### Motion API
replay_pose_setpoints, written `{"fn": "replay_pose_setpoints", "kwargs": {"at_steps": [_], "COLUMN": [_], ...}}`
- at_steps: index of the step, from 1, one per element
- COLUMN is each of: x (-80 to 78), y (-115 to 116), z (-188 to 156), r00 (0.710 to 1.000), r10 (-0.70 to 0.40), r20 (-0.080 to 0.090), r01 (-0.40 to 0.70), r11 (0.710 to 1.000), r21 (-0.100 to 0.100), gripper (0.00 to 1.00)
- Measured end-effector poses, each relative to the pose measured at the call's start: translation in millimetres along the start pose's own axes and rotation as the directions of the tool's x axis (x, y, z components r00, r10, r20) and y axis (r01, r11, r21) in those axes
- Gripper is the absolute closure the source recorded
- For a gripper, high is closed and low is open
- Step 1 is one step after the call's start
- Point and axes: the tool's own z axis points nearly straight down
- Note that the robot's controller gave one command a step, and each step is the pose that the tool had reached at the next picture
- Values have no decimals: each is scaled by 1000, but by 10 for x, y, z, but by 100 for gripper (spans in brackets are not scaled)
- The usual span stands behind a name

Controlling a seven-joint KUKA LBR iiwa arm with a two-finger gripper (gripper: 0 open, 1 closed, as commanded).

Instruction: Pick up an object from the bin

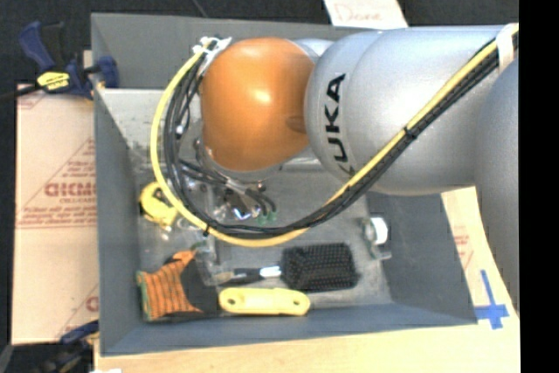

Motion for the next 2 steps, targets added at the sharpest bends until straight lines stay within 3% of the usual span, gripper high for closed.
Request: {"fn": "replay_pose_setpoints", "kwargs": {"at_steps": [1, 2], "x": [677, 150], "y": [-1365, -276], "z": [769, 427], "r00": [982, 984], "r10": [188, 176], "r20": [-2, 8], "r01": [-188, -176], "r11": [982, 984], "r21": [8, -1], "gripper": [0, 0]}}
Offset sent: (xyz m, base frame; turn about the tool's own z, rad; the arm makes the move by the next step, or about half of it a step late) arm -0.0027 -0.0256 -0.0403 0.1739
